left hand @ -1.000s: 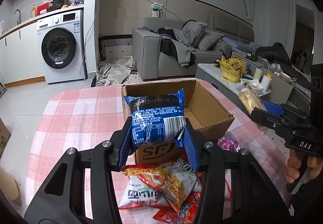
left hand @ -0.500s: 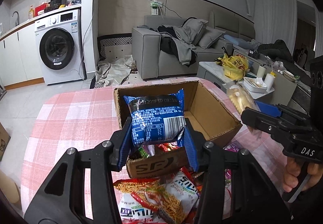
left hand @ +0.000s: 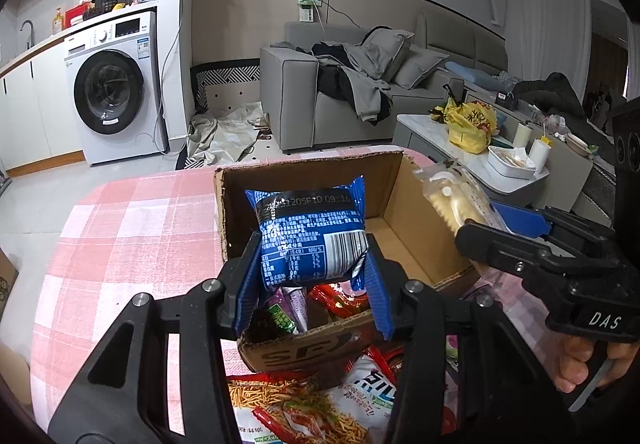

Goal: Organize snacks

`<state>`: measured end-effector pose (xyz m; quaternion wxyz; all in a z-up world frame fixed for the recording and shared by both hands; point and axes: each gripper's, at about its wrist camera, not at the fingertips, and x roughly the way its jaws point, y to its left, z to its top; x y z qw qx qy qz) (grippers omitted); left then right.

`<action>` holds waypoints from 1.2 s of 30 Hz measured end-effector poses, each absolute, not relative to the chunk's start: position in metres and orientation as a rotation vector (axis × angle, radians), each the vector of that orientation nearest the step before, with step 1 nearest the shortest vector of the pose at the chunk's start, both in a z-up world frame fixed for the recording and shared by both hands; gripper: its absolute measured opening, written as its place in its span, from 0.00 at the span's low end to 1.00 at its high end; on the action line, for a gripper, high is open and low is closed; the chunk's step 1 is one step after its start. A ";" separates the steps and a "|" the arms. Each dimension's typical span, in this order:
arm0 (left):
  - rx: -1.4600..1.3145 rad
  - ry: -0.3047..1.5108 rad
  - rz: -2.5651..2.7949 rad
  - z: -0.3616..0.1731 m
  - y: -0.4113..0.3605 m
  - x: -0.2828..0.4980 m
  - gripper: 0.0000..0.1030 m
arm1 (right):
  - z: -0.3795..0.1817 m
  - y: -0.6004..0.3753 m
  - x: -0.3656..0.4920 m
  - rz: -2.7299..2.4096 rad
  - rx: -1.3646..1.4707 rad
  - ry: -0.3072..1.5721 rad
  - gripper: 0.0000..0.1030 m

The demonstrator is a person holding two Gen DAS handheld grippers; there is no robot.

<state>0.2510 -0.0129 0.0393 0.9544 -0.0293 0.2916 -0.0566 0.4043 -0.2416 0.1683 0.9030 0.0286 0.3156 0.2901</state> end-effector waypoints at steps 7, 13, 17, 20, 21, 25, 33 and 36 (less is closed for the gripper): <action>-0.056 0.605 -0.117 0.030 -0.014 0.260 0.42 | 0.163 -0.237 0.414 0.594 0.050 0.672 0.56; -0.049 0.613 -0.119 0.025 -0.018 0.266 0.43 | 0.162 -0.233 0.417 0.588 0.046 0.678 0.56; -0.049 0.633 -0.121 0.017 -0.022 0.273 0.43 | 0.162 -0.230 0.422 0.584 0.049 0.675 0.56; -0.055 0.636 -0.118 0.014 -0.021 0.277 0.43 | 0.160 -0.228 0.425 0.584 0.047 0.679 0.56; -0.058 0.636 -0.117 0.014 -0.021 0.279 0.43 | 0.158 -0.227 0.427 0.583 0.046 0.680 0.56; -0.062 0.634 -0.112 0.011 -0.022 0.280 0.43 | 0.154 -0.224 0.431 0.574 0.042 0.689 0.56; -0.089 0.638 -0.112 0.019 -0.011 0.270 0.60 | 0.165 -0.228 0.412 0.582 0.005 0.632 0.69; -0.101 0.625 -0.117 0.027 -0.006 0.259 0.75 | 0.172 -0.237 0.401 0.577 0.010 0.627 0.86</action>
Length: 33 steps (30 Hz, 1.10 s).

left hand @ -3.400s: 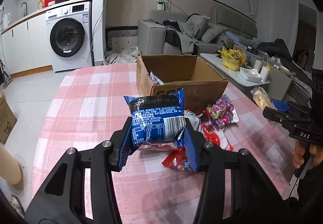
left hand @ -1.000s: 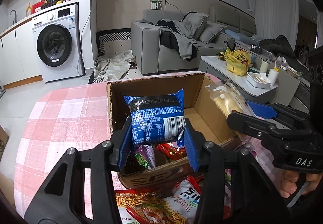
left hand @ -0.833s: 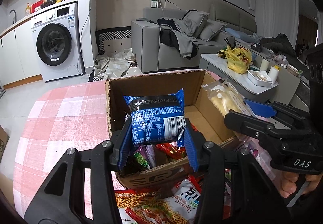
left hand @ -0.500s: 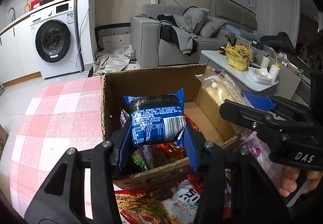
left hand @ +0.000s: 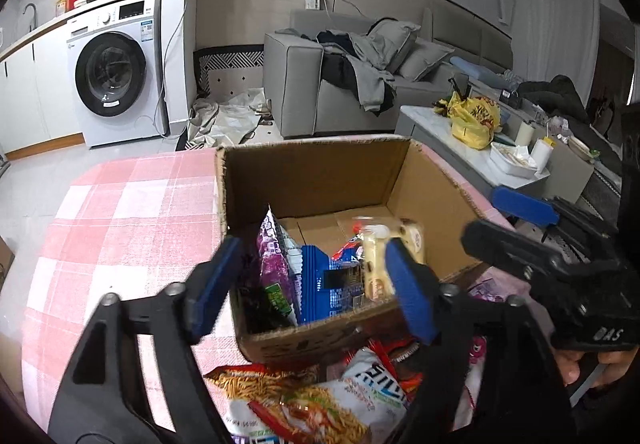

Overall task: Organize snacks
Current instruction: 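Open both tools to drop the biscuit and cake packs into the box, then move both tools back over the remaining snack pile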

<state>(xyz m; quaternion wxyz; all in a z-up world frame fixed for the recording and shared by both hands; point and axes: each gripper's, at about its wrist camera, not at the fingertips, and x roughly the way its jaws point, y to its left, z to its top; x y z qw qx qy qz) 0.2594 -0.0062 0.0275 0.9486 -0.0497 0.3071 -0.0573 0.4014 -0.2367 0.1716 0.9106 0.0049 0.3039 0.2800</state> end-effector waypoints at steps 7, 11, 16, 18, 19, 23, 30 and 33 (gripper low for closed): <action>-0.081 0.603 -0.100 0.044 -0.001 0.219 0.98 | 0.173 -0.253 0.376 0.549 -0.012 0.666 0.99; -0.074 0.589 -0.090 0.049 0.004 0.189 0.98 | 0.170 -0.263 0.363 0.529 -0.010 0.681 0.99; -0.085 0.598 -0.083 0.051 0.011 0.157 0.99 | 0.163 -0.271 0.347 0.528 -0.004 0.708 0.99; -0.075 0.604 -0.075 0.049 0.013 0.143 0.99 | 0.160 -0.273 0.341 0.524 -0.011 0.724 0.99; -0.071 0.607 -0.070 0.047 0.013 0.137 0.99 | 0.158 -0.273 0.339 0.525 -0.014 0.734 0.99; -0.072 0.617 -0.063 0.042 0.020 0.113 0.99 | 0.151 -0.272 0.328 0.523 -0.026 0.749 0.99; -0.098 0.642 -0.057 0.029 0.033 0.084 0.99 | 0.139 -0.267 0.318 0.522 -0.036 0.794 0.99; -0.084 0.653 -0.052 0.023 0.031 0.075 0.99 | 0.134 -0.263 0.314 0.519 -0.052 0.821 0.99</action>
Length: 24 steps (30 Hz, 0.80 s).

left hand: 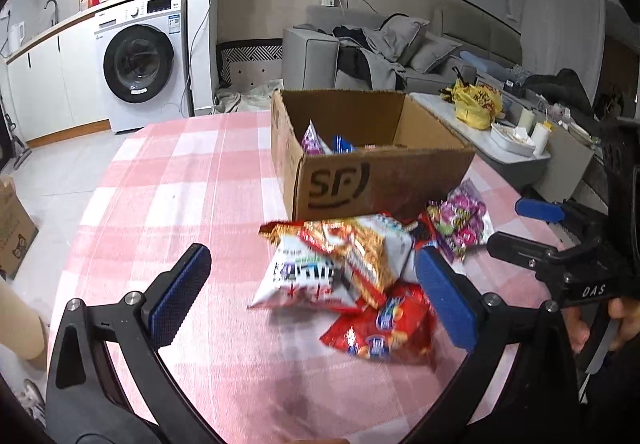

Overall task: Organize snacks
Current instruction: 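Move both tools back over the remaining snack pile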

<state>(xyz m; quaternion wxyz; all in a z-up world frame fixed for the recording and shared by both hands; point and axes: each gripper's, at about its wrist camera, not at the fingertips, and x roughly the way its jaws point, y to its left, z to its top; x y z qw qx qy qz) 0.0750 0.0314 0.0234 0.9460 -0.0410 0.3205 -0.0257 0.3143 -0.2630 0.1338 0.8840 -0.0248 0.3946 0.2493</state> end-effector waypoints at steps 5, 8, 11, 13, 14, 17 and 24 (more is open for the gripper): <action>-0.084 0.689 -0.059 0.013 0.024 0.068 0.99 | 0.123 -0.256 0.310 0.518 -0.084 0.856 0.99; -0.086 0.705 -0.071 0.007 0.022 0.067 0.99 | 0.117 -0.254 0.309 0.524 -0.087 0.881 0.99; -0.087 0.720 -0.078 0.004 0.020 0.067 0.99 | 0.110 -0.253 0.309 0.517 -0.091 0.903 0.99; -0.087 0.724 -0.086 0.003 0.017 0.070 0.99 | 0.104 -0.253 0.310 0.520 -0.085 0.922 0.99; -0.085 0.726 -0.094 0.003 0.016 0.069 0.99 | 0.101 -0.252 0.310 0.524 -0.083 0.931 0.99; -0.074 0.740 -0.104 0.000 0.012 0.072 0.99 | 0.093 -0.249 0.311 0.531 -0.085 0.960 0.99; -0.047 0.762 -0.126 -0.007 0.004 0.077 0.99 | 0.078 -0.244 0.313 0.550 -0.082 0.989 0.99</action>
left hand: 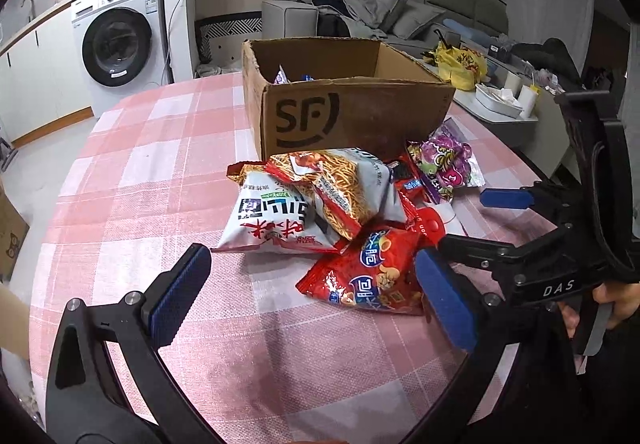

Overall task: Organize snacks
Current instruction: 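Move both tools back over the remaining snack pile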

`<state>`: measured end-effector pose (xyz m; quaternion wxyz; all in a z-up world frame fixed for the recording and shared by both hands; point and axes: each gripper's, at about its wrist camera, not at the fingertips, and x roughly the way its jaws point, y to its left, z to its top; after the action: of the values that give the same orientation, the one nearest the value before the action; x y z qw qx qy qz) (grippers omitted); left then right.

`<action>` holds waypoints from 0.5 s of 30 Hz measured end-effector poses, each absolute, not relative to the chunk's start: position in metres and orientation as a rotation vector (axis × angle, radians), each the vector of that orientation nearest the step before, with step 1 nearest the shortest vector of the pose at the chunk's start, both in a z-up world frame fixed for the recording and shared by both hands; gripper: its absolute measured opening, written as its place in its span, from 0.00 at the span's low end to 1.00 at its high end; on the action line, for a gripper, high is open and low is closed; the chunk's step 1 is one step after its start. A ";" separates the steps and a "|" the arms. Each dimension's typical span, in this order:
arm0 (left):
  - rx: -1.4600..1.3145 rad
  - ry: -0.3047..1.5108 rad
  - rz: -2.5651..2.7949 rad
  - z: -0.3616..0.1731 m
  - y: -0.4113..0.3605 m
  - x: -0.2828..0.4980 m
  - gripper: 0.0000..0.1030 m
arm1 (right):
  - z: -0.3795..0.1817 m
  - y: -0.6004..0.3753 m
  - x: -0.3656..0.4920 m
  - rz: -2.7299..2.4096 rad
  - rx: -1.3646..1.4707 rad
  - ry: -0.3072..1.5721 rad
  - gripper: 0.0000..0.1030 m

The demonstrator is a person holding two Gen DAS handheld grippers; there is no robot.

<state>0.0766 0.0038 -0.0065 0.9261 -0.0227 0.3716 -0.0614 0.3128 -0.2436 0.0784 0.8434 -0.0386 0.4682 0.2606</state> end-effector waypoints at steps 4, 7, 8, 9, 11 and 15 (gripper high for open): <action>-0.049 0.760 -0.134 -0.006 0.002 0.077 0.99 | 0.072 -0.240 0.317 0.559 -0.074 1.001 0.99; -0.052 0.755 -0.142 -0.004 0.003 0.075 0.99 | 0.067 -0.234 0.318 0.569 -0.076 1.015 0.99; -0.050 0.751 -0.140 -0.003 0.004 0.075 0.99 | 0.065 -0.231 0.317 0.572 -0.079 1.016 0.99; -0.050 0.748 -0.141 -0.002 0.004 0.075 0.99 | 0.063 -0.229 0.318 0.572 -0.083 1.015 0.99; -0.055 0.754 -0.149 -0.002 0.005 0.074 0.99 | 0.059 -0.221 0.315 0.568 -0.092 1.014 0.99; -0.041 0.750 -0.162 -0.003 0.002 0.073 0.99 | 0.054 -0.213 0.315 0.556 -0.082 1.018 0.99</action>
<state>0.0727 0.0015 -0.0033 0.9271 -0.0199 0.3660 -0.0790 0.3145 -0.2126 0.0539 0.8357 -0.0387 0.4808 0.2624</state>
